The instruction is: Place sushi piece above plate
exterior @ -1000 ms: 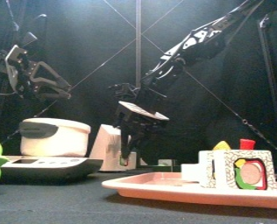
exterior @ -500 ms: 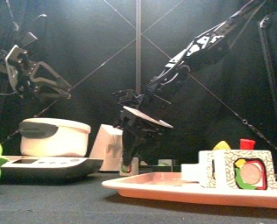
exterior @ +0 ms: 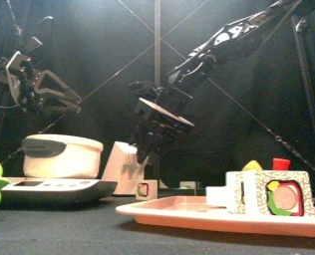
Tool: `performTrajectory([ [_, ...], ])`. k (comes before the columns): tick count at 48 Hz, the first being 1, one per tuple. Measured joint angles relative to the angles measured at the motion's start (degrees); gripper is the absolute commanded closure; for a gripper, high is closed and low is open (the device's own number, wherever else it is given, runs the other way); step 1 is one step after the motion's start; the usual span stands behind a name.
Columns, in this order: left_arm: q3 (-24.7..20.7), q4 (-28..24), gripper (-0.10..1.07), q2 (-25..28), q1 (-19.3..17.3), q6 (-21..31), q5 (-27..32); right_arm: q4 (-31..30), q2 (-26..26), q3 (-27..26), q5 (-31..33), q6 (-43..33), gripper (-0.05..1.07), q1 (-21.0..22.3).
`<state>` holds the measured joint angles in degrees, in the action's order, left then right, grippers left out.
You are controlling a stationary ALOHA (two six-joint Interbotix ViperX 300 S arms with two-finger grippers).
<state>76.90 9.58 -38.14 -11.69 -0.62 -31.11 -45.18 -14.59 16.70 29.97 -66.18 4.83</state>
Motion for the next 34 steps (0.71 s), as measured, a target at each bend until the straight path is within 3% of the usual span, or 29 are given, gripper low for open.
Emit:
performTrajectory([
  [12, 0.0, 0.0, 0.17, 0.0, 0.0, 0.0, 0.0, 4.92, 1.67, 0.44, 6.06, 0.18, 0.27, -3.6],
  [21, 0.0, 0.0, 0.17, 0.0, 0.0, 0.09, -0.09, 9.05, 4.57, 2.29, 10.99, -0.09, 0.26, -8.61],
  [34, 0.0, -0.09, 0.17, 0.0, 0.09, 0.09, 0.0, 18.37, 5.98, 5.19, 12.92, -0.18, 0.23, -15.29],
])
